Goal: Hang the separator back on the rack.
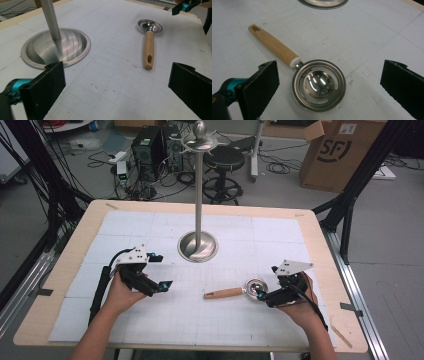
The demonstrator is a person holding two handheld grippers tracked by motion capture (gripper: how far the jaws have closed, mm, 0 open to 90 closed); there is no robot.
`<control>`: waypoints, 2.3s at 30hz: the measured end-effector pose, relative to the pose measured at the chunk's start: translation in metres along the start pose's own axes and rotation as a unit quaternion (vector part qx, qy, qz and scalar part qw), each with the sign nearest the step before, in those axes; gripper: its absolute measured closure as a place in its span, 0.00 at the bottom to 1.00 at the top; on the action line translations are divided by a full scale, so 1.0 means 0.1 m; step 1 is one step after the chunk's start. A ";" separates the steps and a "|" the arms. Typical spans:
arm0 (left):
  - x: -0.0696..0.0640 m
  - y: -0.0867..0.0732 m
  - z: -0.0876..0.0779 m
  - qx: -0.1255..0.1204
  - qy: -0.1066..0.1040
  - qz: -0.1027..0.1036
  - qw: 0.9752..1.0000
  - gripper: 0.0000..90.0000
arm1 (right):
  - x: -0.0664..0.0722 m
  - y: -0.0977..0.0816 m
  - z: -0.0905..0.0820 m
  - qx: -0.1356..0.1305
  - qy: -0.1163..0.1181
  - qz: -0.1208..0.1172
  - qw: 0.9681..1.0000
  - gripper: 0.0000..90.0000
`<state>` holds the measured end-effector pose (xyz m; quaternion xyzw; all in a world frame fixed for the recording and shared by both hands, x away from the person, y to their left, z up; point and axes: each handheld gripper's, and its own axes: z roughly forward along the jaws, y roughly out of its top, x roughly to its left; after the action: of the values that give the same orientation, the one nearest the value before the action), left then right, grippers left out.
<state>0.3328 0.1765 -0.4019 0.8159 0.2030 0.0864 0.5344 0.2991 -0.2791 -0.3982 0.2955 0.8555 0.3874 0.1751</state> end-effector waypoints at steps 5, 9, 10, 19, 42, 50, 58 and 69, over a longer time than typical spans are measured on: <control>0.00 0.00 0.00 0.001 0.001 0.002 1.000 0.02 | 0.04 0.11 0.08 0.019 0.013 -0.027 0.999 0.06; -0.01 0.00 -0.01 0.003 0.001 0.003 1.000 0.02 | 0.06 0.19 0.12 0.033 0.022 -0.037 0.999 0.08; -0.01 0.00 -0.01 0.003 0.001 0.003 1.000 0.02 | 0.06 0.22 0.13 0.035 0.024 -0.041 0.998 0.13; -0.02 0.01 -0.02 0.001 0.000 0.004 1.000 0.02 | 0.12 0.40 0.21 0.065 0.058 -0.077 0.993 0.30; -0.01 0.00 0.00 0.005 -0.001 0.005 1.000 0.02 | 0.26 0.60 0.49 0.180 0.079 -0.180 0.964 0.40; -0.02 0.00 0.01 0.009 -0.002 0.006 1.000 0.02 | 0.27 0.59 0.57 0.197 0.089 -0.193 0.957 0.42; -0.01 0.00 0.01 0.009 0.000 0.004 1.000 0.02 | 0.30 0.52 0.70 0.216 0.095 -0.197 0.952 0.44; -0.01 -0.01 0.01 0.008 -0.002 0.005 1.000 0.02 | 0.29 0.49 0.82 0.229 0.116 -0.191 0.947 0.52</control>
<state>0.3322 0.1753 -0.4028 0.8214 0.1988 0.0854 0.5277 0.3383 -0.1883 -0.4150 0.1112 0.9762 0.1715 0.0729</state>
